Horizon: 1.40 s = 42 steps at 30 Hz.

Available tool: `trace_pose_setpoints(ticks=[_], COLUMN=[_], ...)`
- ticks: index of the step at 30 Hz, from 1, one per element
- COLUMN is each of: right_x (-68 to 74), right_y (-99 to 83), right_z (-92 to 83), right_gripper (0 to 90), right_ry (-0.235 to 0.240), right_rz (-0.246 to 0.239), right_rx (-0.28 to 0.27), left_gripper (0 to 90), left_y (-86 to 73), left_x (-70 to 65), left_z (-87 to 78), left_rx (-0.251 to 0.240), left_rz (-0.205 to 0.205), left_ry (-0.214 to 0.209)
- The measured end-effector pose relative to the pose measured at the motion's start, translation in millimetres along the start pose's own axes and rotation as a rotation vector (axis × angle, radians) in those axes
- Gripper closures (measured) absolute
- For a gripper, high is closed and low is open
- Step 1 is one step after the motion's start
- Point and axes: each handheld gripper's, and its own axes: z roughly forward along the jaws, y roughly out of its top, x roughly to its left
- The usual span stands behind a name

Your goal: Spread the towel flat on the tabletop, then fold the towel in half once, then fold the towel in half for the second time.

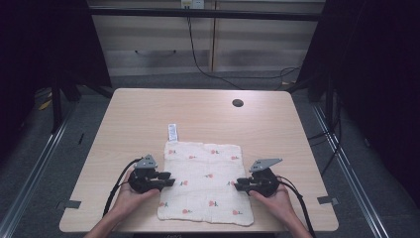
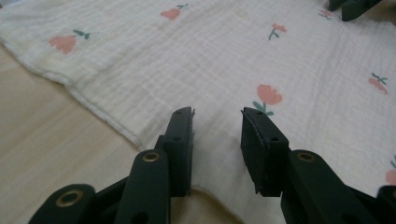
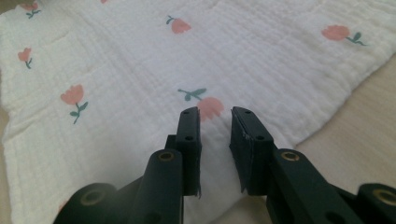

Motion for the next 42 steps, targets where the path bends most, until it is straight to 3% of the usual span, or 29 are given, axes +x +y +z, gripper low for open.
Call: trace_pose_setpoints(ticks=[10,12,15,17,22,29,30,32,34,37,38,42], right_x=[-4.7,-5.1,-15.8,-19.2,-27.2,-55.7,-66.1,-70.2,-78.5,-84.9,-95.5,-108.4], right_y=[2.9,5.2,19.8,23.1,35.8,54.3,60.9,64.1,73.3,76.8,77.5,76.0], right_z=[0.6,-1.0,-6.6,-6.6,-2.4,1.3,4.0,6.9,20.0,26.7,35.6,47.2], right_gripper=[69.6,68.9,67.9,67.8,66.7,66.8,67.0,67.0,67.0,66.1,65.5,64.6], right_ry=[0.015,0.029,0.018,0.016,0.000,-0.037,-0.048,-0.054,-0.083,-0.072,-0.060,-0.080], right_rz=[0.041,0.054,0.066,0.070,0.062,0.078,0.084,0.097,0.087,0.111,0.149,0.169], right_rx=[0.005,-0.015,-0.082,-0.095,-0.101,-0.133,-0.144,-0.143,-0.099,-0.099,-0.081,-0.064], left_gripper=[63.2,62.2,59.9,60.0,59.6,57.7,58.3,58.5,58.4,58.5,58.5,58.5], left_y=[-1.9,-1.2,1.3,1.9,1.4,4.7,5.5,6.1,5.6,5.5,5.2,3.7], left_x=[-2.7,-1.5,2.7,3.7,5.6,7.1,8.1,8.7,8.9,7.3,7.0,6.7], left_z=[-1.7,-2.2,-2.6,-3.1,-4.7,-8.9,-8.3,-5.6,-2.3,-1.2,-1.1,-1.1], left_rx=[0.005,0.010,0.027,0.026,0.026,-0.003,0.000,0.014,0.025,0.027,0.023,0.014], left_rz=[0.018,0.026,0.016,0.018,0.013,0.006,0.005,0.006,0.013,0.029,0.031,0.035], left_ry=[-0.014,-0.009,-0.045,-0.017,-0.010,0.029,0.024,0.034,0.030,0.034,0.035,0.036])
